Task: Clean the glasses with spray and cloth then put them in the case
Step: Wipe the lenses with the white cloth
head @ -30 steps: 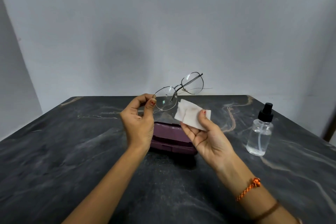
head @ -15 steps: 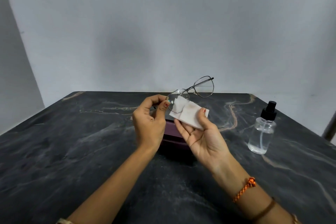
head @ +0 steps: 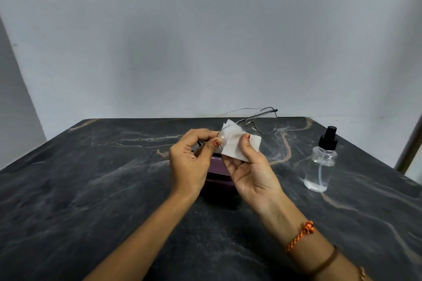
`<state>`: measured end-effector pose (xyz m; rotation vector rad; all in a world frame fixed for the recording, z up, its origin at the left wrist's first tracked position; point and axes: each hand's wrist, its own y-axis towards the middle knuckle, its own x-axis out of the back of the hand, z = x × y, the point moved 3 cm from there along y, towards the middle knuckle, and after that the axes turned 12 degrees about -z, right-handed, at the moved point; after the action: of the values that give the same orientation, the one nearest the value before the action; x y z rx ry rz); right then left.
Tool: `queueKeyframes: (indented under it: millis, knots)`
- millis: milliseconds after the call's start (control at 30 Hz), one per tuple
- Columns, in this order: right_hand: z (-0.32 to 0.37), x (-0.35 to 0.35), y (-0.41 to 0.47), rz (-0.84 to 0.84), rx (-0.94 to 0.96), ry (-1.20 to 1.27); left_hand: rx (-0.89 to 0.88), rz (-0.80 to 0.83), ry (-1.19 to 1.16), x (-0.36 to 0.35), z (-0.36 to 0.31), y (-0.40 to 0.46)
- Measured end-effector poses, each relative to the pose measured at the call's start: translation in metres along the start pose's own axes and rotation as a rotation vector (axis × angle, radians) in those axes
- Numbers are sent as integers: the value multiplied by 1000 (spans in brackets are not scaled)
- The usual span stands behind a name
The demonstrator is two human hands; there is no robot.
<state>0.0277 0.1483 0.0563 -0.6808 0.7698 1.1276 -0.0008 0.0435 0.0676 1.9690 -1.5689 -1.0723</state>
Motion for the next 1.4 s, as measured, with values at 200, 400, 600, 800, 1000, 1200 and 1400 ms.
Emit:
queueKeyframes:
  millis: [200, 400, 600, 800, 1000, 1200, 1400]
  knots:
    - [4, 1, 3, -36, 18, -31, 22, 133, -30, -6, 3, -4]
    - [13, 4, 2, 4, 53, -258, 86, 144, -55, -4, 4, -1]
    - [18, 6, 4, 37, -7, -304, 116, 130, -66, 2, 5, 10]
    - [15, 6, 3, -37, -57, -84, 183, 132, -90, -1, 7, 7]
    - [13, 5, 3, -61, 7, -50, 193, 154, -80, -5, 7, 2]
    - [14, 6, 5, -24, 74, -267, 140, 151, -69, -3, 5, 5]
    - [16, 4, 2, 21, -26, -301, 133, 142, -78, 1, 3, 11]
